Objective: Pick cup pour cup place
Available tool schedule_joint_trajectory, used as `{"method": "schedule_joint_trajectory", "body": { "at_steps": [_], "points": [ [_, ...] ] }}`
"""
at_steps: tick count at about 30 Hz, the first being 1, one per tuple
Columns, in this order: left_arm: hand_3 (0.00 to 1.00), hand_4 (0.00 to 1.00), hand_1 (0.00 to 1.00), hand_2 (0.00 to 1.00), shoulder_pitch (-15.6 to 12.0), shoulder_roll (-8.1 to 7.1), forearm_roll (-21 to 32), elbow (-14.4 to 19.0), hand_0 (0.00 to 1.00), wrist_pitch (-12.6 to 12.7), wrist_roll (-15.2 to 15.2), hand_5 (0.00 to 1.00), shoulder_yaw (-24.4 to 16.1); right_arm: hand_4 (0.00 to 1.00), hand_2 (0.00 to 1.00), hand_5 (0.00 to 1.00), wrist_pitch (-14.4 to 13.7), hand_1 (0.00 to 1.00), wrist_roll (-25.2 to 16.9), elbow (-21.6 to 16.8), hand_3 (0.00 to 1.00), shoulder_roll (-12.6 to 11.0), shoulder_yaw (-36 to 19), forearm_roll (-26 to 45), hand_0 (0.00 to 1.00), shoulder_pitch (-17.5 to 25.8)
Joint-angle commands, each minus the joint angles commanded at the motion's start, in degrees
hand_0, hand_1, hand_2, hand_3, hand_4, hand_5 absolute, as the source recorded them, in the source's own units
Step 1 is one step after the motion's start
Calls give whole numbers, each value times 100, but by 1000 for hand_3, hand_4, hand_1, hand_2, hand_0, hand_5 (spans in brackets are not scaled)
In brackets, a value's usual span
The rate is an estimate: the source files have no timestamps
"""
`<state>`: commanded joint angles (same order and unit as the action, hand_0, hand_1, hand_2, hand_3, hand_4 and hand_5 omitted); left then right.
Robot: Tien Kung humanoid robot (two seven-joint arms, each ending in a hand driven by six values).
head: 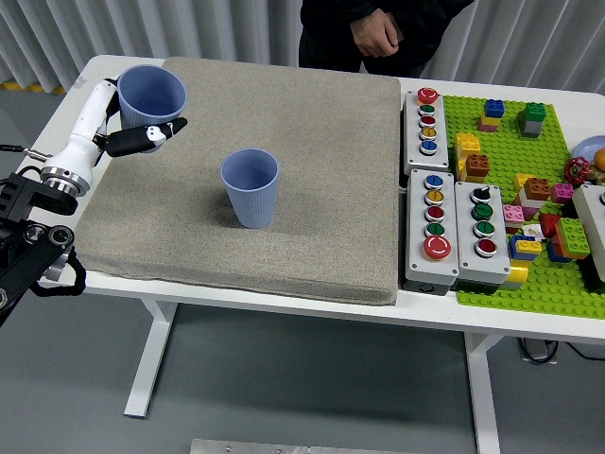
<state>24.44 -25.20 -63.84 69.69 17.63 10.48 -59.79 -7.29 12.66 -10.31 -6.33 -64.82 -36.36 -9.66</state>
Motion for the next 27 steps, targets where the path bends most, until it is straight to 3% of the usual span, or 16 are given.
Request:
{"method": "schedule_joint_trajectory", "body": {
  "at_steps": [7,16,20,27],
  "points": [
    [526,816,511,538,-156,255,1617,-275,581,247,269,195,-119,317,734,296,-4,688,2,0,697,11,-1,24,721,6],
    [528,812,519,541,-143,418,1315,-576,587,787,629,200,210,317,734,295,-2,688,-12,0,697,6,27,87,721,-40],
    [530,808,521,542,-128,493,1431,-780,588,963,828,195,388,318,735,295,-4,688,-11,0,696,8,30,91,721,-54],
    [529,806,523,546,-124,624,1780,-1037,592,966,1068,195,608,318,734,294,-6,688,-12,0,696,13,33,102,721,-71]
  ]
}}
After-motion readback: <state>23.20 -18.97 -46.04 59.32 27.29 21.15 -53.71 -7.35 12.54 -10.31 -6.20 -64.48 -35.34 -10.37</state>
